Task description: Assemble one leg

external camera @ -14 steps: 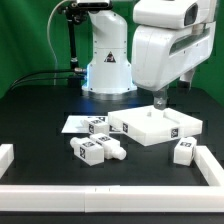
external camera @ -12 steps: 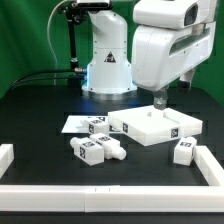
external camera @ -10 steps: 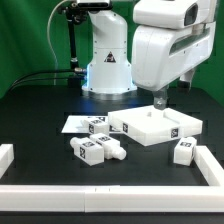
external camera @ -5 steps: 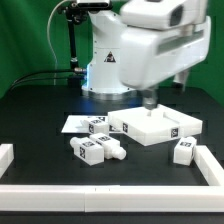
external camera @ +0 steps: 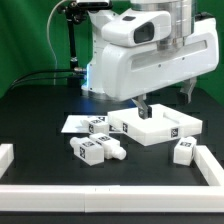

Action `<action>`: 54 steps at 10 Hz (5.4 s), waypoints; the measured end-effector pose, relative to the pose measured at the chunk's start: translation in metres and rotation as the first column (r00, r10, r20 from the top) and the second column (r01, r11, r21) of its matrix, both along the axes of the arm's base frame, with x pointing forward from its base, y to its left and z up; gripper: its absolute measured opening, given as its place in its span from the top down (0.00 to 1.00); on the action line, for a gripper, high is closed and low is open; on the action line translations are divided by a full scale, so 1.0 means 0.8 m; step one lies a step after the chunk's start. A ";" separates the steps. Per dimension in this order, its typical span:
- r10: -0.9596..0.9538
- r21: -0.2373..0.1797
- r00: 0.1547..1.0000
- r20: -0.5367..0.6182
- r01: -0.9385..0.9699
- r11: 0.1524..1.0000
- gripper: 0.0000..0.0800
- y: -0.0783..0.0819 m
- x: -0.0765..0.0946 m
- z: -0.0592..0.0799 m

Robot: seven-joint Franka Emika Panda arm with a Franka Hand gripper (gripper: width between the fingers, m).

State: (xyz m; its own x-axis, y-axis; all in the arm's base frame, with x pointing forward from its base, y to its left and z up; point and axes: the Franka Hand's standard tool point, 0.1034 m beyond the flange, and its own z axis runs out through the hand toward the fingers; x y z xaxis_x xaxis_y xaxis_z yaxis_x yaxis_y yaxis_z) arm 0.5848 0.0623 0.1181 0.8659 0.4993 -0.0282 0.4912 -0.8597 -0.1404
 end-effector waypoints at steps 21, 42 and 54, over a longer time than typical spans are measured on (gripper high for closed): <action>-0.471 -0.023 0.881 0.048 0.473 0.881 0.48 0.082 -0.104 -0.135; -0.137 -0.037 0.989 0.058 0.139 0.990 0.65 -0.250 -0.188 -0.047; -0.179 -0.066 0.983 0.030 0.180 0.981 0.65 -0.342 -0.302 -0.138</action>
Offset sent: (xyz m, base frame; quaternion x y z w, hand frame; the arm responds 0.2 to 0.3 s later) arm -0.0492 0.0431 -0.0270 -0.0567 0.0126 0.2104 0.9759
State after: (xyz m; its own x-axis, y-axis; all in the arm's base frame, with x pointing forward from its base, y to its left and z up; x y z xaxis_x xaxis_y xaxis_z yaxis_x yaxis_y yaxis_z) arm 0.3430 -0.2112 0.0075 0.9422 0.3332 -0.0352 0.3304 -0.9413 -0.0691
